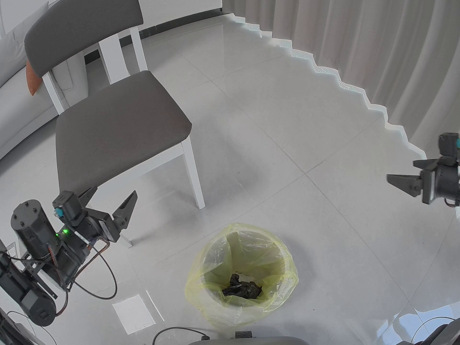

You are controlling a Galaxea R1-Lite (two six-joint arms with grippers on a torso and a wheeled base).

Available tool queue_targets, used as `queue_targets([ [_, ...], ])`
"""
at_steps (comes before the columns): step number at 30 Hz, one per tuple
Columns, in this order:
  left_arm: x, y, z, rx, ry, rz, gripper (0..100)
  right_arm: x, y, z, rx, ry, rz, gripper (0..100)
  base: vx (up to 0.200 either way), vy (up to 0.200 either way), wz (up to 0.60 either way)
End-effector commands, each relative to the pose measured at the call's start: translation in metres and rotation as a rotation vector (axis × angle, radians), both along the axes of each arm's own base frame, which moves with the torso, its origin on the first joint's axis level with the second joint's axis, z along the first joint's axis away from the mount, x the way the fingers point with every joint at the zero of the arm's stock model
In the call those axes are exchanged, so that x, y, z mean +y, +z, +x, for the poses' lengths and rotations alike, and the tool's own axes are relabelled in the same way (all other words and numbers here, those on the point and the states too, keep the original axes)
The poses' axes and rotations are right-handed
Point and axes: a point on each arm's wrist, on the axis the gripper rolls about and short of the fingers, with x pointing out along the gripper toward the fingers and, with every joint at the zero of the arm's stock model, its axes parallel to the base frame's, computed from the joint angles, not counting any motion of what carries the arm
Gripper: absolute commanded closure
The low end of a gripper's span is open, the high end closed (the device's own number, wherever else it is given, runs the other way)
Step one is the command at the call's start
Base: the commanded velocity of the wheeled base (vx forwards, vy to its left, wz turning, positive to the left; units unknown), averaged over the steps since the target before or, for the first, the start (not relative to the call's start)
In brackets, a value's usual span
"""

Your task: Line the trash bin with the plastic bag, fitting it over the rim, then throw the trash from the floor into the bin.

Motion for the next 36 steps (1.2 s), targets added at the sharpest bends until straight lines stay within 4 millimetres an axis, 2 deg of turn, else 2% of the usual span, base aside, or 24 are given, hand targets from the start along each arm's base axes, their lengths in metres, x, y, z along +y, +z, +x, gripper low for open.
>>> queue_targets([
  [1, 0.026, 0.027, -0.067, -0.117, 0.013, -0.075, 0, -0.022, -0.008, -0.134, -0.306, -0.084, 0.157, 0, 0.000, 0.000, 0.00],
  [6, 0.033, 0.035, -0.103, -0.127, -0.022, -0.081, 0, -0.027, -0.027, -0.179, -0.356, -0.079, 0.170, 0, 0.000, 0.000, 0.00],
  [10, 0.040, 0.040, -0.130, -0.156, -0.031, -0.088, 0, -0.029, -0.040, -0.200, -0.342, -0.075, 0.174, 0, 0.000, 0.000, 0.00],
  [12, 0.046, 0.046, -0.151, -0.175, -0.031, -0.091, 0, -0.031, -0.050, -0.216, -0.377, -0.076, 0.183, 0, 0.000, 0.000, 0.00],
  [18, 0.057, 0.055, -0.186, -0.171, -0.016, -0.080, 0, -0.034, -0.070, -0.239, -0.433, -0.080, 0.241, 0, 0.000, 0.000, 0.00],
  [22, 0.058, 0.057, -0.198, -0.201, -0.035, -0.072, 0, -0.034, -0.078, -0.241, -0.432, -0.082, 0.260, 0, 0.000, 0.000, 0.00],
  [29, 0.059, 0.052, -0.206, -0.200, 0.018, -0.056, 0, -0.032, -0.103, -0.225, -0.408, -0.061, 0.245, 0, 0.000, 0.000, 0.00],
  [32, 0.059, 0.051, -0.210, -0.214, 0.024, -0.055, 0, -0.031, -0.125, -0.211, -0.488, -0.089, 0.193, 0, 0.000, 0.000, 0.00],
  [36, 0.060, 0.047, -0.212, -0.215, 0.027, -0.048, 0, -0.031, -0.137, -0.205, -0.559, -0.139, 0.169, 0, 0.000, 0.000, 0.00],
])
